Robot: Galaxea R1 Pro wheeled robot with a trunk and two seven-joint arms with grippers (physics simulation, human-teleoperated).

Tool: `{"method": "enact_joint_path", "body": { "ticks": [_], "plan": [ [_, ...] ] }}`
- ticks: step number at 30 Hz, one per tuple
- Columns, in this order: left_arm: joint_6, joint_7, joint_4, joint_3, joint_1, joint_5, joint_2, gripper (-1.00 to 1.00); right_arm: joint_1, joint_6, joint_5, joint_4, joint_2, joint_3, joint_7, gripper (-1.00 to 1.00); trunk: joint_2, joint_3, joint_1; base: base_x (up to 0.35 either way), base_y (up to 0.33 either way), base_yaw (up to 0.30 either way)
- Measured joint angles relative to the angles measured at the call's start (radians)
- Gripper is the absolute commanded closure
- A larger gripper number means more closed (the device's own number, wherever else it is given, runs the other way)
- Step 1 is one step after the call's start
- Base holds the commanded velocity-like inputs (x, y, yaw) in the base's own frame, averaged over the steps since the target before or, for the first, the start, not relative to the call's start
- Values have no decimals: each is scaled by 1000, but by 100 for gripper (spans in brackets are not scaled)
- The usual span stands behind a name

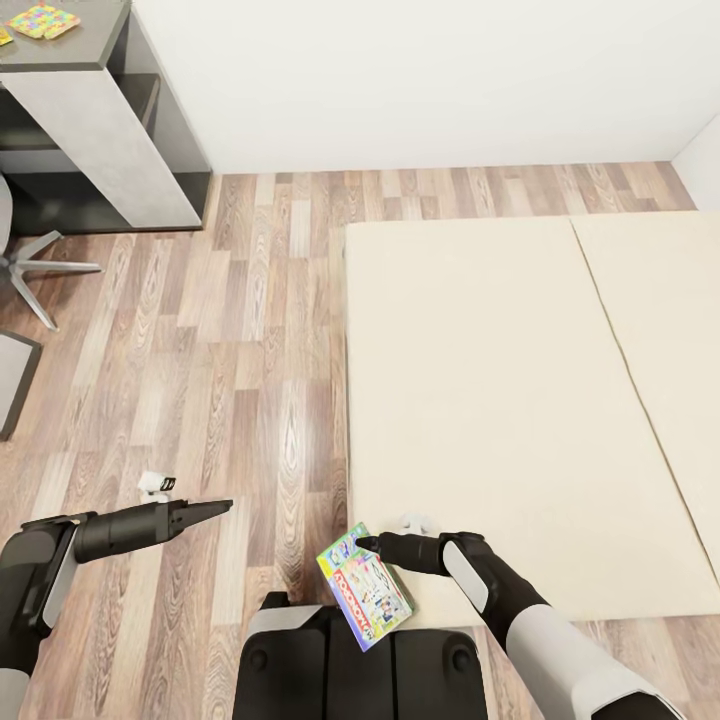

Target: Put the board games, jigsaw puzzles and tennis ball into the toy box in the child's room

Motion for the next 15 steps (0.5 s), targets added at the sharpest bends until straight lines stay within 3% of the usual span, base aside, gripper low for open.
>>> {"method": "enact_joint_path", "body": {
  "ticks": [15],
  "plan": [
    [0,0,0,0,0,0,1,-100,3,-43,1,-1,-2,0,0,-100,0,24,0,0,0,0]
  ]
}}
